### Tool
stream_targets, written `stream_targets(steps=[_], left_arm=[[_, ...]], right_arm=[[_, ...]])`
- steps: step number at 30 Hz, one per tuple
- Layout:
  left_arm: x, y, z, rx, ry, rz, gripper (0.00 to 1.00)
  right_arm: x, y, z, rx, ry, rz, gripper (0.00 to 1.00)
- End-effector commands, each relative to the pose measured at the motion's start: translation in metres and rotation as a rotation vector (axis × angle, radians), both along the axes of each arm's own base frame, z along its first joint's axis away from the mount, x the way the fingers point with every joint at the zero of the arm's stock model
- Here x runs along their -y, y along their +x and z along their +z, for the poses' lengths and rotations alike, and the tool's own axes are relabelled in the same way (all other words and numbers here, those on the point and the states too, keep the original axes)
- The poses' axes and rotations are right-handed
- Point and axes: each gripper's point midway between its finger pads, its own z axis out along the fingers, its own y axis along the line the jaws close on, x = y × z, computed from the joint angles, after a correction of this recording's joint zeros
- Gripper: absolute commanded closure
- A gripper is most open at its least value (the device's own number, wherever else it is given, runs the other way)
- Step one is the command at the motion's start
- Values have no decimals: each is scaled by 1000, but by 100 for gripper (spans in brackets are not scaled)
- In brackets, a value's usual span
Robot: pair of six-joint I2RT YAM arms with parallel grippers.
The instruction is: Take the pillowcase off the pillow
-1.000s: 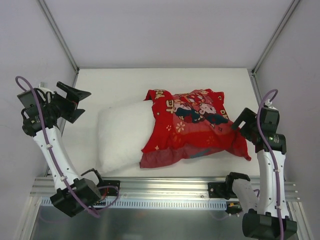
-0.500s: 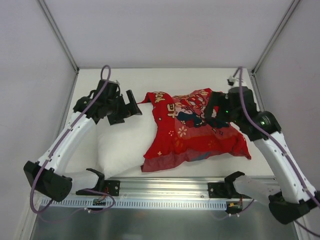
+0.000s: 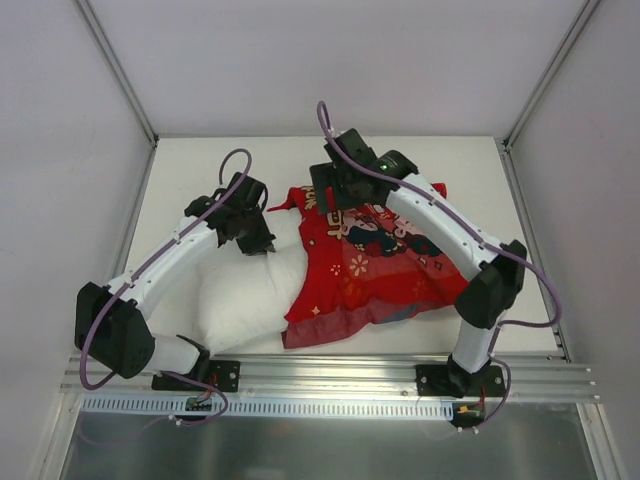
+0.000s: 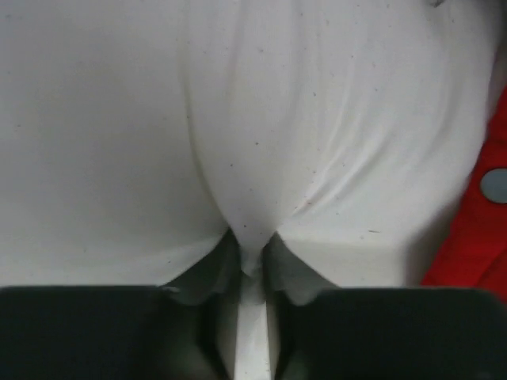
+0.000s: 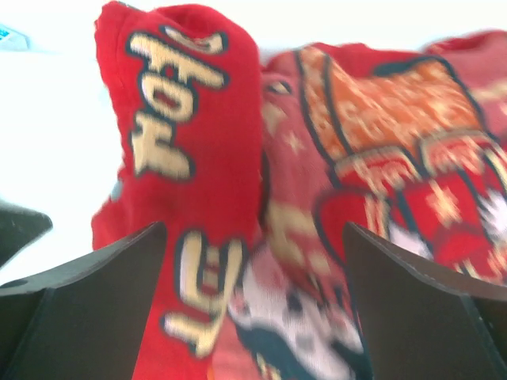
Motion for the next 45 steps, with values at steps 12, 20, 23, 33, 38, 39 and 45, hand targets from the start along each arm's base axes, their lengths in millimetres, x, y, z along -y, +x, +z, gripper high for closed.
stream_targets(steps=[12, 20, 23, 33, 38, 39, 45], left_arm=[[-58, -20, 44, 165, -97, 90, 100], [-79, -20, 97, 304, -165, 117, 100], [-79, -10, 120, 339, -163, 114, 100], [-72, -2, 107, 271, -186, 114, 100], [-74, -7, 95, 251, -177, 119, 100], [-74, -7, 94, 249, -174, 115, 100], [-73, -7, 94, 249, -179, 119, 100]], right_arm=[[106, 35, 10, 33, -41, -253, 99], [187, 29, 80, 220, 56, -434, 99], [189, 36, 103, 272, 61, -431, 99], [149, -16, 82, 169, 103, -221, 4], [117, -84, 33, 114, 138, -113, 4], [106, -101, 22, 90, 143, -85, 4], [101, -158, -43, 3, 161, -53, 4]])
